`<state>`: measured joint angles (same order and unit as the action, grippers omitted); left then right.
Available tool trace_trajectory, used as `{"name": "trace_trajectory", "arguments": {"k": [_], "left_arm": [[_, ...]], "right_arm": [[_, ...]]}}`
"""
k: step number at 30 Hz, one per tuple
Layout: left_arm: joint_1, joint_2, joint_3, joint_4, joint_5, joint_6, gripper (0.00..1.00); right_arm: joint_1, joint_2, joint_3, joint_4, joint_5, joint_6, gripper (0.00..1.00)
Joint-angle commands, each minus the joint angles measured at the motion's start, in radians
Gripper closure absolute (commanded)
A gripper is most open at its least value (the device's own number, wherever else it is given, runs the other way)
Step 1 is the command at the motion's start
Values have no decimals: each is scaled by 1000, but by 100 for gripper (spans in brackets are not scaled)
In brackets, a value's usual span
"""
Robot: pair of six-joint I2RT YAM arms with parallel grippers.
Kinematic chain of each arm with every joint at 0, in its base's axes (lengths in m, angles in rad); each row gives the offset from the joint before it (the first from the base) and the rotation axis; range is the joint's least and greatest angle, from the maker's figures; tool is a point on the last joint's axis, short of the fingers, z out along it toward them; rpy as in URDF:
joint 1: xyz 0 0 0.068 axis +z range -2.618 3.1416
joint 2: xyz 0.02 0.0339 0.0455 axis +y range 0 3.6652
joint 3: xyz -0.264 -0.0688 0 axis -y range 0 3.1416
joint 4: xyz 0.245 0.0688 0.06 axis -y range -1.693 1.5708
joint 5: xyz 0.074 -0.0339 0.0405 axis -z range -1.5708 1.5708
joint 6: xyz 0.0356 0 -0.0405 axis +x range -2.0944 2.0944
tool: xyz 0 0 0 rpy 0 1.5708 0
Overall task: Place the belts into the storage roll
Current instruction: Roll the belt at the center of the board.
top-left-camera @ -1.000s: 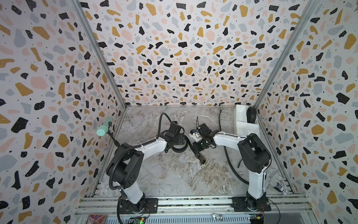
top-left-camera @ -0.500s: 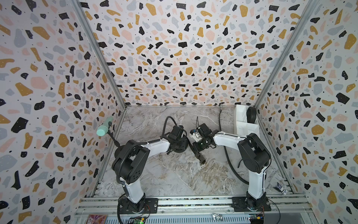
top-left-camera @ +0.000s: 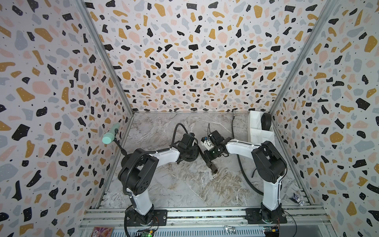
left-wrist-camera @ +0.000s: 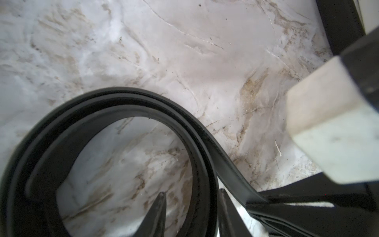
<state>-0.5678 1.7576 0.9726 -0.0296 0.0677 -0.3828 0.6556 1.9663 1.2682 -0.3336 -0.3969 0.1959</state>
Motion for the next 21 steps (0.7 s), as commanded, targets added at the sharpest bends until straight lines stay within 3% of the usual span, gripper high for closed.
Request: {"name": "trace_trajectory", "arguments": {"k": [1, 21], "left_arm": [[3, -37, -18, -24, -29, -8, 61], [5, -4, -33, -16, -2, -2, 59]], "right_arm": [[2, 3, 20, -44, -13, -10, 100], [1, 6, 20, -47, -11, -13, 100]]}}
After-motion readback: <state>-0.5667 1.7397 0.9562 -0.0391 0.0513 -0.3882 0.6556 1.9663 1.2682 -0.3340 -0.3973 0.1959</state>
